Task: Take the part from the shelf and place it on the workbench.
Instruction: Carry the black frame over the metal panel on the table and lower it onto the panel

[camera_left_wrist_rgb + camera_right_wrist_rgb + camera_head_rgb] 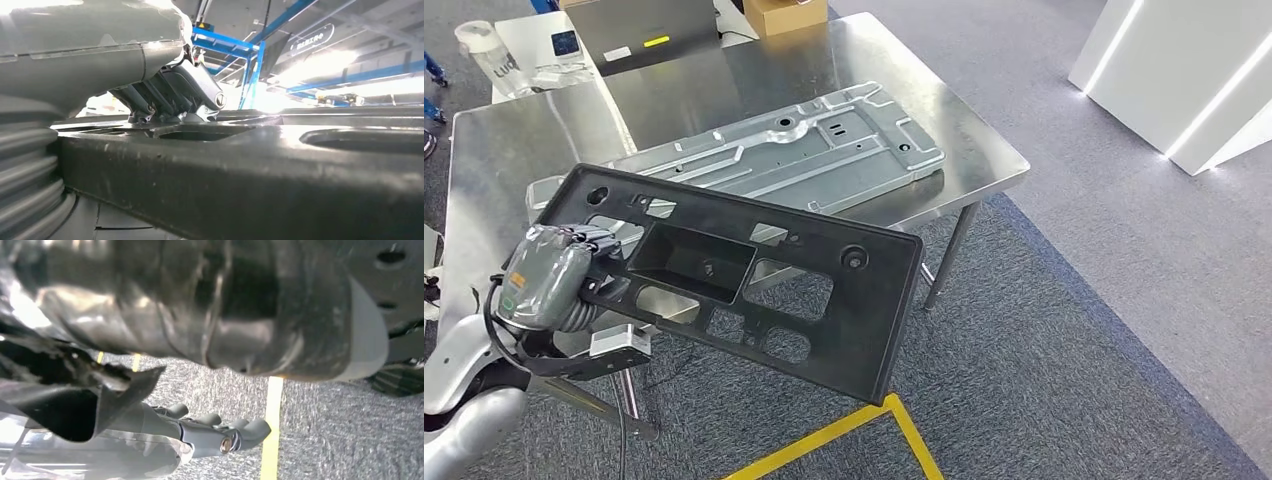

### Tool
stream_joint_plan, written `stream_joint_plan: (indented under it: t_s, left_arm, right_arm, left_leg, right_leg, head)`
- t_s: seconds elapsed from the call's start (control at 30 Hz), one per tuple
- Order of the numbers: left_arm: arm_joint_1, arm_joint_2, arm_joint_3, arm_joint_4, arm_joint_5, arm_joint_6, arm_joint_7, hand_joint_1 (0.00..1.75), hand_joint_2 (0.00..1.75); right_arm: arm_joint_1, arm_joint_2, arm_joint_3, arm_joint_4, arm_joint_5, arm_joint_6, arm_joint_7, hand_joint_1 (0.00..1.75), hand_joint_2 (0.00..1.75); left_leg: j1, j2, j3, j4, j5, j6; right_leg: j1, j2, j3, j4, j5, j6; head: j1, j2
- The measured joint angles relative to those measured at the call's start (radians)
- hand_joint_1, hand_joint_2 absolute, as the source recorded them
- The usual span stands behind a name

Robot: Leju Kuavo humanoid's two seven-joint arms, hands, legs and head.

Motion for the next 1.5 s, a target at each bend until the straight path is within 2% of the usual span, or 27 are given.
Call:
stream_joint_plan:
  t_s: [0.07,0.13,0.17,0.2,0.23,0.3,0.37,0.47,0.53,0.57,0.63,0.67,0.7,0.73,0.8,0.83,0.87,0.93,1.03,1.1,1.17,1.2,1.23,1.3,1.37,1.4,1.5]
  left_arm:
    - [-0.001,-0.005,0.004,-0.004,-0.004,-0.003,0.0,1.75,1.75]
    - [0.0,-0.013,0.006,-0.005,-0.007,-0.009,0.0,1.75,1.75]
    - [0.001,-0.017,0.006,-0.006,-0.008,-0.012,0.001,1.75,1.75]
    - [0.001,-0.021,0.006,-0.006,-0.009,-0.016,0.001,1.75,1.75]
    - [0.001,-0.025,0.006,-0.005,-0.01,-0.02,0.001,1.75,1.75]
    - [-0.001,-0.032,0.006,-0.005,-0.011,-0.024,0.001,1.75,1.75]
    - [-0.005,-0.039,0.007,-0.004,-0.012,-0.026,0.001,1.75,1.75]
    - [-0.011,-0.05,0.008,-0.002,-0.021,-0.033,0.0,1.75,1.75]
    - [-0.019,-0.058,0.008,0.001,-0.027,-0.04,0.002,1.75,1.75]
    - [-0.024,-0.061,0.008,0.002,-0.03,-0.044,0.004,1.75,1.75]
    - [-0.03,-0.071,0.008,0.008,-0.037,-0.051,0.01,1.75,1.75]
    - [-0.031,-0.077,0.008,0.013,-0.041,-0.053,0.013,1.75,1.75]
    - [-0.031,-0.082,0.007,0.019,-0.045,-0.056,0.016,1.75,1.75]
    - [-0.032,-0.087,0.007,0.024,-0.048,-0.057,0.018,1.75,1.75]
    - [-0.035,-0.092,0.007,0.03,-0.051,-0.059,0.02,1.75,1.75]
    - [-0.039,-0.095,0.007,0.032,-0.053,-0.059,0.022,1.75,1.75]
    - [-0.044,-0.098,0.007,0.034,-0.055,-0.06,0.024,1.75,1.75]
    - [-0.052,-0.105,0.007,0.04,-0.064,-0.06,0.029,1.75,1.75]
    - [-0.059,-0.117,0.007,0.05,-0.078,-0.061,0.039,1.75,1.75]
    - [-0.066,-0.129,0.007,0.06,-0.085,-0.061,0.043,1.75,1.75]
    - [-0.071,-0.142,0.004,0.074,-0.093,-0.064,0.049,1.75,1.75]
    - [-0.071,-0.148,0.002,0.082,-0.096,-0.065,0.052,1.75,1.75]
    - [-0.071,-0.155,-0.001,0.09,-0.099,-0.067,0.055,1.75,1.75]
    - [-0.074,-0.168,-0.007,0.105,-0.105,-0.07,0.059,1.75,1.75]
    - [-0.082,-0.177,-0.011,0.121,-0.111,-0.073,0.063,1.75,1.75]
    - [-0.087,-0.181,-0.013,0.128,-0.114,-0.074,0.064,1.75,1.75]
    - [-0.095,-0.19,-0.016,0.144,-0.12,-0.078,0.069,1.75,1.75]
  right_arm:
    - [-0.001,0.0,0.0,-0.002,0.002,0.0,0.0,0.0,0.0]
    - [-0.001,0.0,0.0,-0.002,0.003,0.002,0.002,0.0,0.0]
    - [-0.002,0.0,0.0,-0.002,0.004,0.005,0.009,0.0,0.0]
    - [-0.002,0.0,0.0,-0.003,0.006,0.01,0.022,0.0,0.0]
    - [-0.003,0.0,0.0,-0.003,0.007,0.016,0.038,0.0,0.0]
    - [-0.006,0.0,0.0,-0.006,0.01,0.027,0.066,0.0,0.0]
    - [-0.011,0.001,0.001,-0.009,0.011,0.031,0.076,0.0,0.0]
    - [-0.02,0.004,0.001,-0.011,0.012,0.032,0.079,0.0,0.0]
    - [-0.022,0.008,0.001,-0.013,0.012,0.032,0.078,0.0,0.0]
    - [-0.022,0.009,0.001,-0.015,0.013,0.032,0.078,0.0,0.0]
    - [-0.023,0.01,0.002,-0.017,0.016,0.032,0.077,0.0,0.0]
    - [-0.023,0.01,0.002,-0.018,0.017,0.032,0.077,0.0,0.0]
    - [-0.024,0.01,0.002,-0.019,0.019,0.032,0.077,0.0,0.0]
    - [-0.024,0.011,0.003,-0.019,0.02,0.032,0.077,0.0,0.0]
    - [-0.024,0.013,0.004,-0.019,0.022,0.032,0.077,0.0,0.0]
    - [-0.024,0.015,0.004,-0.019,0.022,0.033,0.077,0.0,0.0]
    - [-0.024,0.016,0.005,-0.019,0.023,0.033,0.077,0.0,0.0]
    - [-0.026,0.018,0.006,-0.02,0.023,0.035,0.077,0.0,0.0]
    - [-0.029,0.018,0.007,-0.022,0.023,0.035,0.078,0.0,0.0]
    - [-0.029,0.018,0.008,-0.024,0.023,0.035,0.078,0.0,0.0]
    - [-0.028,0.019,0.009,-0.025,0.023,0.035,0.079,0.0,0.0]
    - [-0.028,0.019,0.009,-0.026,0.023,0.035,0.079,0.0,0.0]
    - [-0.028,0.019,0.009,-0.026,0.023,0.035,0.079,0.0,0.0]
    - [-0.027,0.018,0.009,-0.027,0.024,0.035,0.079,0.0,0.0]
    - [-0.027,0.017,0.01,-0.027,0.025,0.035,0.079,0.0,0.0]
    - [-0.028,0.018,0.01,-0.027,0.025,0.035,0.079,0.0,0.0]
    - [-0.03,0.018,0.01,-0.027,0.026,0.035,0.079,0.0,0.0]
  left_leg:
    - [0.002,0.0,0.01,-0.006,-0.003,0.014]
    - [-0.002,0.001,0.016,-0.006,-0.011,0.023]
    - [-0.004,0.001,0.02,-0.006,-0.015,0.025]
    - [-0.006,0.001,0.025,-0.005,-0.019,0.025]
    - [-0.007,0.0,0.032,-0.005,-0.024,0.025]
    - [-0.008,-0.001,0.047,-0.005,-0.036,0.02]
    - [-0.012,-0.001,0.056,-0.004,-0.047,0.011]
    - [-0.014,0.0,0.061,-0.009,-0.055,-0.004]
    - [-0.013,0.0,0.051,0.021,-0.074,-0.014]
    - [-0.011,0.0,0.03,0.064,-0.095,-0.019]
    - [-0.008,0.0,-0.043,0.197,-0.147,-0.028]
    - [-0.007,0.0,-0.078,0.252,-0.16,-0.03]
    - [-0.007,0.0,-0.099,0.275,-0.152,-0.032]
    - [-0.006,0.0,-0.101,0.258,-0.123,-0.031]
    - [-0.007,0.0,-0.056,0.132,-0.034,-0.025]
    - [-0.009,0.001,-0.028,0.068,-0.004,-0.02]
    - [-0.012,0.001,-0.009,0.023,0.01,-0.014]
    - [-0.018,0.0,0.004,-0.003,0.004,-0.003]
    - [-0.011,-0.001,0.015,-0.022,0.006,0.013]
    - [-0.008,0.001,0.025,-0.03,0.004,0.023]
    - [-0.008,0.001,0.031,-0.029,-0.002,0.027]
    - [-0.008,0.001,0.035,-0.029,-0.007,0.027]
    - [-0.008,0.0,0.041,-0.028,-0.012,0.026]
    - [-0.006,-0.001,0.057,-0.025,-0.026,0.02]
    - [-0.01,-0.001,0.065,-0.019,-0.041,0.009]
    - [-0.013,-0.001,0.067,-0.018,-0.046,0.003]
    - [-0.013,0.0,0.073,-0.018,-0.058,-0.013]
  right_leg:
    - [-0.002,-0.002,-0.039,0.082,-0.04,0.007]
    - [-0.001,-0.003,-0.121,0.218,-0.087,0.009]
    - [-0.001,-0.004,-0.155,0.264,-0.092,0.009]
    - [-0.001,-0.004,-0.173,0.275,-0.077,0.008]
    - [-0.001,-0.004,-0.17,0.248,-0.043,0.005]
    - [0.003,-0.004,-0.123,0.12,0.043,-0.005]
    - [0.008,-0.005,-0.084,0.024,0.077,-0.015]
    - [0.01,-0.004,-0.075,0.002,0.07,-0.026]
    - [0.004,-0.004,-0.063,-0.008,0.068,-0.036]
    - [0.002,-0.004,-0.057,-0.013,0.067,-0.041]
    - [0.003,-0.005,-0.049,-0.014,0.06,-0.049]
    - [0.003,-0.004,-0.046,-0.014,0.056,-0.05]
    - [0.003,-0.003,-0.04,-0.013,0.052,-0.05]
    - [0.003,-0.001,-0.033,-0.013,0.047,-0.049]
    - [0.004,0.002,-0.016,-0.013,0.035,-0.044]
    - [0.005,0.003,-0.01,-0.012,0.03,-0.04]
    - [0.005,0.003,-0.008,-0.012,0.026,-0.035]
    - [0.006,0.003,-0.007,-0.013,0.021,-0.024]
    - [0.008,-0.001,-0.011,0.005,0.006,-0.008]
    - [0.005,-0.004,-0.061,0.102,-0.039,0.0]
    - [0.002,-0.004,-0.143,0.233,-0.081,0.006]
    - [0.0,-0.004,-0.172,0.266,-0.078,0.008]
    - [-0.001,-0.005,-0.181,0.26,-0.054,0.009]
    - [-0.004,-0.006,-0.145,0.144,0.036,0.009]
    - [-0.002,-0.007,-0.099,0.031,0.088,0.002]
    - [-0.001,-0.007,-0.09,0.007,0.091,-0.003]
    - [0.001,-0.004,-0.083,0.002,0.08,-0.024]
  head:
    - [0.0,0.0]
    - [0.0,0.0]
    - [0.0,0.0]
    - [0.0,0.0]
    - [0.0,0.0]
    - [0.0,0.0]
    - [0.0,0.0]
    - [0.0,0.0]
    - [0.0,0.0]
    - [0.0,0.0]
    - [0.0,0.0]
    - [0.0,0.0]
    - [0.0,0.0]
    - [0.0,0.0]
    - [0.0,0.0]
    - [0.0,0.0]
    - [0.0,0.0]
    - [0.0,0.0]
    - [0.0,0.0]
    - [0.0,0.0]
    - [0.0,0.0]
    - [0.0,0.0]
    - [0.0,0.0]
    - [0.0,0.0]
    - [0.0,0.0]
    - [0.0,0.0]
    - [0.0,0.0]
